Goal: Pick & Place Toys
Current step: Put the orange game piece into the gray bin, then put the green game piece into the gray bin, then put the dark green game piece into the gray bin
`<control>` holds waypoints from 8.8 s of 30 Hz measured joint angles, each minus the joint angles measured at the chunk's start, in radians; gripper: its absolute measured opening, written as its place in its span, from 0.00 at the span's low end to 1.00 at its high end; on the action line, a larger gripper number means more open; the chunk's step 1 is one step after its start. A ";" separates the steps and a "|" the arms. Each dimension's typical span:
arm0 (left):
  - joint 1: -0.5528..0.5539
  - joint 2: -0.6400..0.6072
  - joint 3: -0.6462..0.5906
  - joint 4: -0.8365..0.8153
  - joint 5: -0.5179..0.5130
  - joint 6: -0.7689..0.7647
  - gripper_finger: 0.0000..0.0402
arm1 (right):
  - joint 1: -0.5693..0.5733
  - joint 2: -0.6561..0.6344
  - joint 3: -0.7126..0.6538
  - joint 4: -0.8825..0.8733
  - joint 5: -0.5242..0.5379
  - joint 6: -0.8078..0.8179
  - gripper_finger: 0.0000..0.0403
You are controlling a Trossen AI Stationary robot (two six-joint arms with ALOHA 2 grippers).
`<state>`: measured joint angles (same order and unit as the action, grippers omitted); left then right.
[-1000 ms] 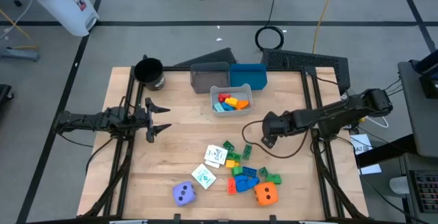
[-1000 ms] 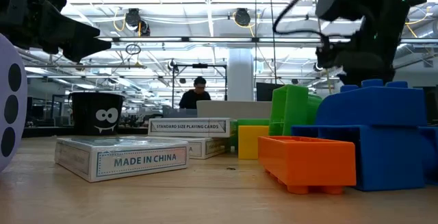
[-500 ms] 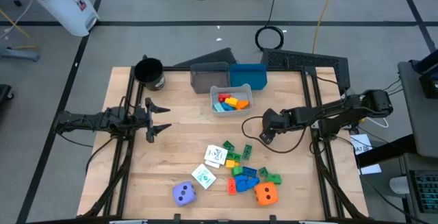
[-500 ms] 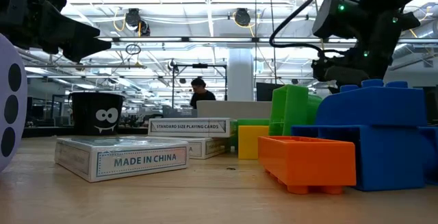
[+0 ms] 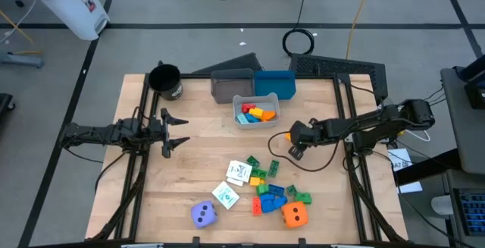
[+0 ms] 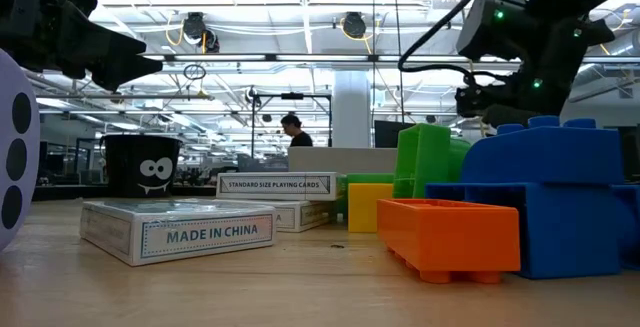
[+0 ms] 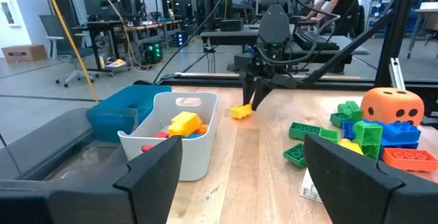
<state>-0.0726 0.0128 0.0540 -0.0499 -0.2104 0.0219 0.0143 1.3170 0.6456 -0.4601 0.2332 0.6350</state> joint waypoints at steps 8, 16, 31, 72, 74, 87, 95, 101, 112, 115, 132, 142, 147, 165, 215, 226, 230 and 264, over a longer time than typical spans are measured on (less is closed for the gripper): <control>0.000 0.000 0.000 0.000 0.000 0.000 0.77 | 0.000 -0.004 0.000 0.100 -0.012 -0.066 0.19; 0.000 0.000 0.000 0.000 0.000 0.000 0.77 | 0.000 -0.097 0.000 0.269 -0.133 -0.117 0.19; 0.000 0.000 0.000 0.000 0.000 0.000 0.77 | -0.237 -0.088 0.002 0.582 -0.132 -0.349 0.19; 0.000 0.000 0.000 0.000 0.000 0.000 0.77 | 0.142 -0.210 0.002 0.615 -0.212 -0.620 0.44; 0.000 0.000 0.000 0.000 0.000 0.000 0.77 | 0.204 -0.199 0.002 0.631 -0.212 -0.614 0.51; 0.000 0.000 0.000 0.000 0.000 0.000 0.77 | 0.543 -0.179 0.036 0.313 -0.122 -0.298 0.79; 0.000 0.000 0.000 0.000 0.000 0.000 0.77 | 0.757 -0.172 0.083 0.027 -0.015 -0.028 0.75; 0.000 0.000 0.000 0.000 0.000 0.000 0.77 | 0.828 -0.088 0.083 0.035 0.026 0.001 0.74; 0.000 0.000 0.000 0.000 0.000 0.000 0.77 | 0.834 0.104 0.083 0.134 -0.005 -0.040 0.71; 0.000 0.000 0.000 0.000 0.000 0.000 0.77 | 0.834 0.143 0.083 0.168 -0.033 -0.047 0.69; 0.000 0.000 0.000 0.000 0.000 0.000 0.77 | 0.797 0.173 0.083 0.115 -0.023 -0.124 0.39; 0.000 0.000 0.000 0.000 0.000 0.000 0.77 | 0.724 -0.073 0.082 -0.189 0.142 -0.059 0.39; 0.000 0.000 0.000 0.000 0.000 0.000 0.77 | 0.658 -0.202 0.081 -0.192 0.397 -0.107 0.39; 0.000 0.000 0.000 0.000 0.000 0.000 0.77 | -0.137 -0.179 0.028 0.613 -0.054 -0.804 0.39; 0.000 0.000 0.000 0.368 0.028 -0.061 0.77 | -0.307 -0.690 -0.261 0.694 -0.213 -0.691 0.86; 0.000 0.010 0.000 0.407 -0.191 -0.162 0.77 | -0.307 -0.616 -0.331 0.833 -0.239 -0.716 0.86; 0.000 0.080 0.000 0.397 -0.297 -0.231 0.77 | -0.307 -0.581 -0.331 0.834 -0.239 -0.703 0.86; -0.035 1.938 1.130 0.032 0.113 -0.131 0.77 | -0.307 -0.461 -0.330 0.994 -0.363 -0.486 0.86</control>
<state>-0.1074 1.9510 1.1843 -0.0183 -0.0974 -0.1089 -0.2924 0.8562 0.3153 0.5339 -0.1302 0.1492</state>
